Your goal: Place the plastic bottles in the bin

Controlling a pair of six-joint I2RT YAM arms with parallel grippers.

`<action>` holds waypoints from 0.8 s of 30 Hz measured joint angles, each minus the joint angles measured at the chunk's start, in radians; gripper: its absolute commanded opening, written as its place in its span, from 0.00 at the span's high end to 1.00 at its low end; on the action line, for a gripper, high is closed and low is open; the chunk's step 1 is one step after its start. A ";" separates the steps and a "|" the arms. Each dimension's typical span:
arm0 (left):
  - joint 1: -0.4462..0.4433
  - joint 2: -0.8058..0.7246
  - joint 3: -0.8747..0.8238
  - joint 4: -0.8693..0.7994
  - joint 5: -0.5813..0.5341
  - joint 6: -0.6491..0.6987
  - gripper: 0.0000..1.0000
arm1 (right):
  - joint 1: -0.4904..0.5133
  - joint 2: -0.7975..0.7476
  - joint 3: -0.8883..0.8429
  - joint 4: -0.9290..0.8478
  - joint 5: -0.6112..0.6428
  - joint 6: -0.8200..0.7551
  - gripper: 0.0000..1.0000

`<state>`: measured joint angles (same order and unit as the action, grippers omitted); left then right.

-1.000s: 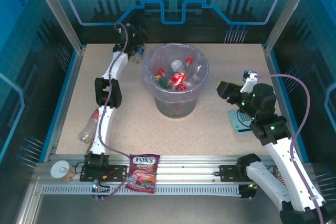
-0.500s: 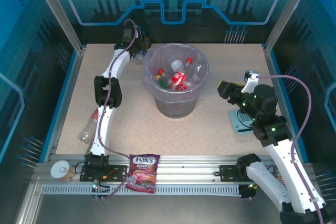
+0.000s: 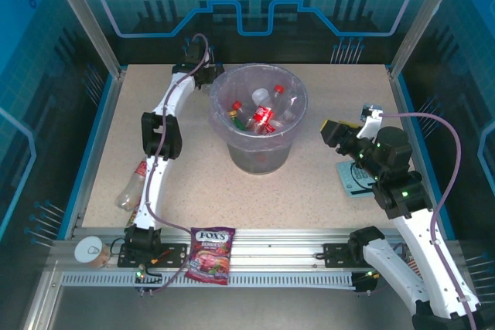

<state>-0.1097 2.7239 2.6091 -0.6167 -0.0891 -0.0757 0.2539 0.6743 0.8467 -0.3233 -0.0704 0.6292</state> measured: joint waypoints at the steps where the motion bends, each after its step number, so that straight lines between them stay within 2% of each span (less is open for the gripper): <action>1: -0.001 0.000 0.000 -0.008 0.003 0.001 0.07 | 0.000 -0.001 -0.001 0.002 -0.002 0.002 0.40; 5: -0.006 0.001 0.000 -0.030 0.008 0.001 0.09 | 0.000 -0.010 -0.008 0.003 -0.013 0.003 0.40; 12: -0.018 0.011 0.000 -0.057 0.011 0.000 0.19 | -0.003 -0.047 -0.014 0.001 -0.016 0.002 0.40; 18: -0.029 0.012 0.000 -0.076 0.006 -0.002 0.35 | -0.026 -0.063 -0.014 -0.003 -0.020 -0.002 0.40; 24: -0.031 0.008 -0.013 -0.069 -0.010 -0.014 0.38 | -0.032 -0.076 -0.015 -0.002 -0.041 -0.002 0.40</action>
<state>-0.1406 2.7316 2.5961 -0.6853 -0.0990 -0.0898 0.2222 0.5983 0.8318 -0.3256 -0.1112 0.6273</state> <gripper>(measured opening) 0.623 0.600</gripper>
